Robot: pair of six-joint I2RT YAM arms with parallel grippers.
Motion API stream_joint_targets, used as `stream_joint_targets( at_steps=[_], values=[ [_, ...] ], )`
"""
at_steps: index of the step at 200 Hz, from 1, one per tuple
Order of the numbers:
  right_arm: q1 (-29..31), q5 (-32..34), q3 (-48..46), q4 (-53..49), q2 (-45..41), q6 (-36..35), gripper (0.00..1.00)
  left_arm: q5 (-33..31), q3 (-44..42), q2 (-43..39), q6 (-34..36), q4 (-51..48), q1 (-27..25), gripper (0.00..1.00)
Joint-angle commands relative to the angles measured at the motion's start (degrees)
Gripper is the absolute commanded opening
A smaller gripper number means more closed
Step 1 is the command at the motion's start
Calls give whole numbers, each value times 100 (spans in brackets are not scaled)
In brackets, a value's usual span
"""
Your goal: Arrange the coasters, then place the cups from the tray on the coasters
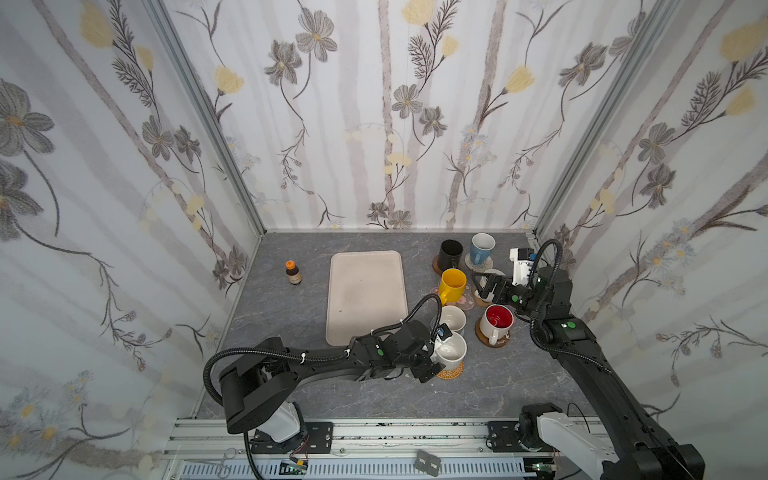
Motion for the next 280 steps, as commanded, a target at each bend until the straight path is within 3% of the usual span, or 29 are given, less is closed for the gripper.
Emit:
stream_joint_targets(
  at_steps=[1, 56, 91, 113, 131, 156, 174, 197, 246, 280],
  values=[
    [-4, 208, 90, 133, -45, -46, 100, -396, 126, -217, 76, 32, 5, 100],
    [-4, 1214, -114, 399, -683, -22, 100, -1096, 216, -1403, 30, -337, -6, 100],
    [-4, 1396, -395, 562, -823, -64, 100, -1598, 189, -2351, -4, -355, 53, 100],
    [-4, 1487, -621, 859, -952, -155, 100, -2253, 179, -2782, -40, -354, 272, 100],
    [-4, 1605, -928, 1273, -1120, -437, 100, -2546, 135, -3025, -264, -354, 794, 100],
    [-4, 2216, -1610, 2158, -1488, -749, 100, -2120, -69, -3280, -658, -320, 1822, 100],
    [-4, 2704, -2274, 3078, -1700, -883, 100, -1976, -155, -3236, -1013, -309, 2479, 100],
    [-2, 3185, -2848, 3936, -1693, -994, 100, -2246, -201, -2987, -1393, -302, 3182, 100],
    [-18, 3620, -2762, 4286, -750, -1397, 100, -2156, -431, -2240, -1819, -33, 4804, 100],
    [-21, 4169, -2953, 5214, 71, -1869, 100, -1698, -735, -1701, -1763, 892, 5609, 100]
  ],
)
